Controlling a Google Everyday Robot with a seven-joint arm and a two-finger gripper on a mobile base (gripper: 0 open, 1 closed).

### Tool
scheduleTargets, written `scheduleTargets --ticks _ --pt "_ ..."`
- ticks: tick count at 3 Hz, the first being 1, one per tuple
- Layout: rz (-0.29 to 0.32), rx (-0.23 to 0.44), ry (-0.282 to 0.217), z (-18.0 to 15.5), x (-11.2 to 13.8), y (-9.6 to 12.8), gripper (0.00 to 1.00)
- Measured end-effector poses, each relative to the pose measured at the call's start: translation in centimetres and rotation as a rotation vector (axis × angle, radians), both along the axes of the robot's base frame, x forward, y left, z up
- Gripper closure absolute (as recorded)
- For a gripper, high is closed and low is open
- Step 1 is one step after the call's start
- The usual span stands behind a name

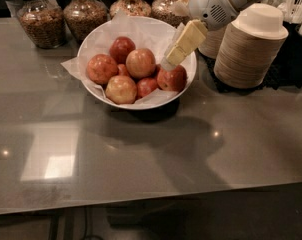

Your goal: Pick apple from white bowl

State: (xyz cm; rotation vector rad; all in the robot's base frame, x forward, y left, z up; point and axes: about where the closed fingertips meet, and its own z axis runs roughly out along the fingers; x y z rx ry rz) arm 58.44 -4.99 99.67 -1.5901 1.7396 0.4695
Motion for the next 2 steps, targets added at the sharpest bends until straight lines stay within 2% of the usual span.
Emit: scheduleTargets --ticks 1,2 --pt "0.043 0.017 0.005 -0.4 0.3 2.1 0.03" --pt "0.079 0.0 0.006 -1.2 0.5 3.8 0.1"
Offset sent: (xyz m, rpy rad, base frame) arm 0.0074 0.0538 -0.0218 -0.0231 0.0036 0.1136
